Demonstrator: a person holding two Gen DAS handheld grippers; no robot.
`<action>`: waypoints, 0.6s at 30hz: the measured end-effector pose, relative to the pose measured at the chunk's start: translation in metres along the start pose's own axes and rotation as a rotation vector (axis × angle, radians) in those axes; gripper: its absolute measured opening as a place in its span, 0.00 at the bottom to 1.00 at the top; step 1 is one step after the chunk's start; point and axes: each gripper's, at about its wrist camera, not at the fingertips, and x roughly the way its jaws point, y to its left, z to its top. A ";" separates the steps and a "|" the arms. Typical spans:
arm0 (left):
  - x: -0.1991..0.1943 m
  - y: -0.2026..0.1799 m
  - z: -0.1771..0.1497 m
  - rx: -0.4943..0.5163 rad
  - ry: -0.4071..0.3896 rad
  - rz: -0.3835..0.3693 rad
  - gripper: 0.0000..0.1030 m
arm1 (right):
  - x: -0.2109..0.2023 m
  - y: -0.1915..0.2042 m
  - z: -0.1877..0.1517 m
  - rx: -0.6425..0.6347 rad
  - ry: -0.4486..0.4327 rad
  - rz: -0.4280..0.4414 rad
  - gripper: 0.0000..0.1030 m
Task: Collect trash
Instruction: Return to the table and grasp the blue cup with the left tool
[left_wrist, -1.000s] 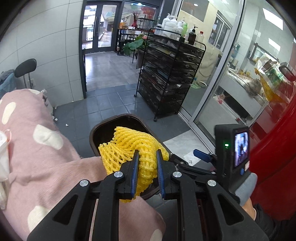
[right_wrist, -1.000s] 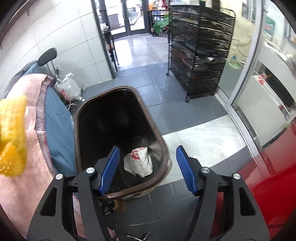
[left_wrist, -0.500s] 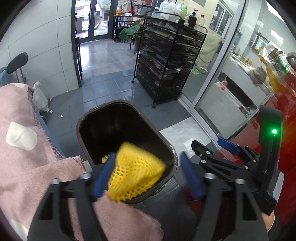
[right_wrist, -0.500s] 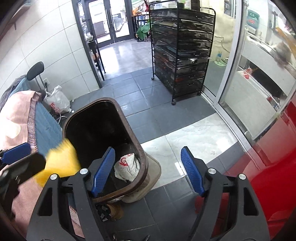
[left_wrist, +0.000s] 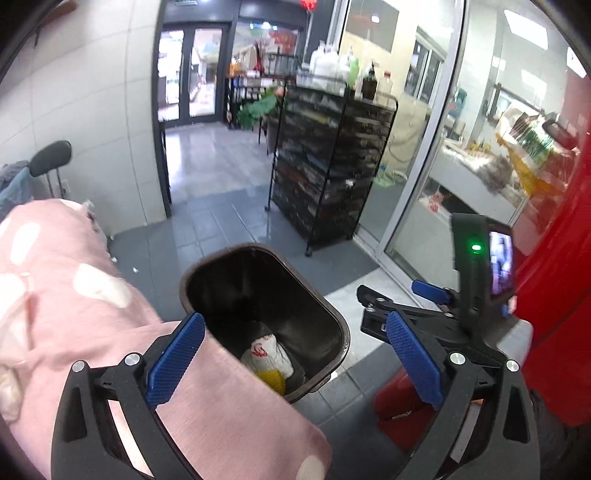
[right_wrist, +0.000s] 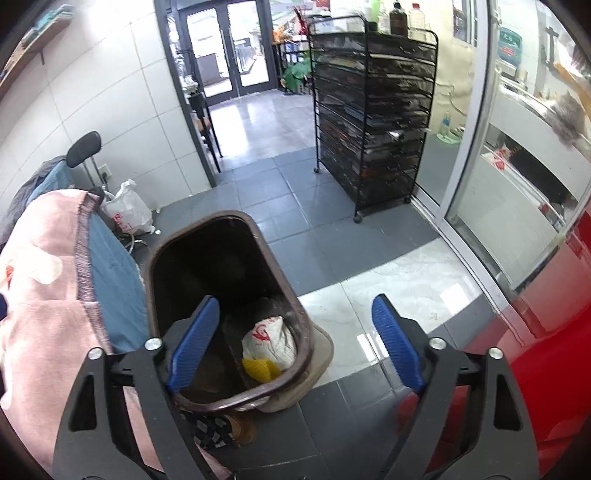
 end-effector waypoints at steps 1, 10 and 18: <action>-0.007 0.002 -0.002 -0.006 -0.015 0.006 0.94 | -0.002 0.004 0.001 -0.007 -0.004 0.009 0.82; -0.084 0.036 -0.024 -0.072 -0.163 0.140 0.92 | -0.034 0.065 0.004 -0.116 -0.055 0.143 0.83; -0.133 0.089 -0.064 -0.240 -0.214 0.271 0.92 | -0.069 0.142 -0.004 -0.298 -0.075 0.330 0.85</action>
